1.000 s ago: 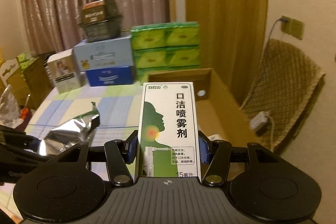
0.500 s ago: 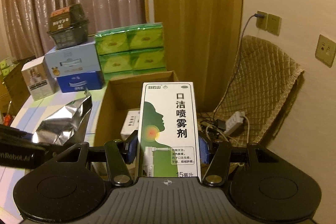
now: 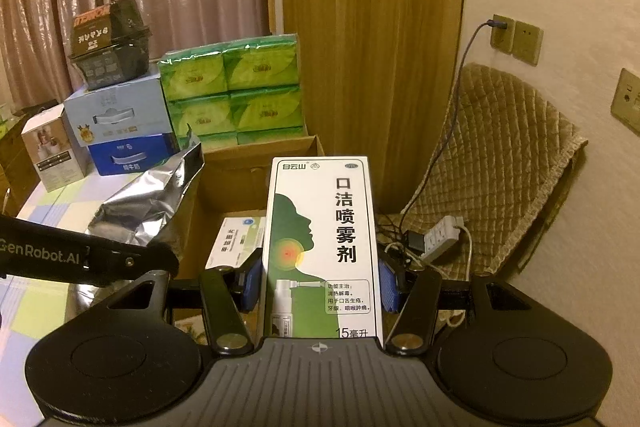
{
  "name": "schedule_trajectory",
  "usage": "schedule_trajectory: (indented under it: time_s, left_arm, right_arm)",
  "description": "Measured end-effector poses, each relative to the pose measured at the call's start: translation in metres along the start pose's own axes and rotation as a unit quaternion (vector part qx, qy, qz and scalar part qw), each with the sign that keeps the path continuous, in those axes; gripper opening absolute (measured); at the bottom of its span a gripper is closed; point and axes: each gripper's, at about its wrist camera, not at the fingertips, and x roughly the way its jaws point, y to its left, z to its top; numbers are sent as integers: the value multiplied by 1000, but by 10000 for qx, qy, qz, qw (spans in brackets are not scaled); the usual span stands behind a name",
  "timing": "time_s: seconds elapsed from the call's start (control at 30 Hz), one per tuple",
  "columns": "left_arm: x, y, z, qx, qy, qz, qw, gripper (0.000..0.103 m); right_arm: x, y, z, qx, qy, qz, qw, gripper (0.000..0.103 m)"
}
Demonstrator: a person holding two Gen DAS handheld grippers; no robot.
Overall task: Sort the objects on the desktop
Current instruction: 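Lift and carry foil bag in left tool and spray box in right tool to cardboard box, then open left tool dropping foil bag while right tool releases spray box into box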
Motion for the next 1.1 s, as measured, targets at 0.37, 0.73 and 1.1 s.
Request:
schedule_trajectory:
  time_s: [0.37, 0.73, 1.1]
  left_arm:
    - [29, 16, 24, -401, 0, -206, 9990, 43]
    - [53, 33, 30, -812, 26, -349, 9961, 43]
    - [66, 46, 41, -908, -81, -228, 9956, 50]
  right_arm:
    - [35, -3, 16, 42, 43, 70, 10000, 53]
    - [57, -9, 15, 113, 150, 89, 9998, 53]
    - [78, -7, 14, 129, 263, 111, 9995, 53]
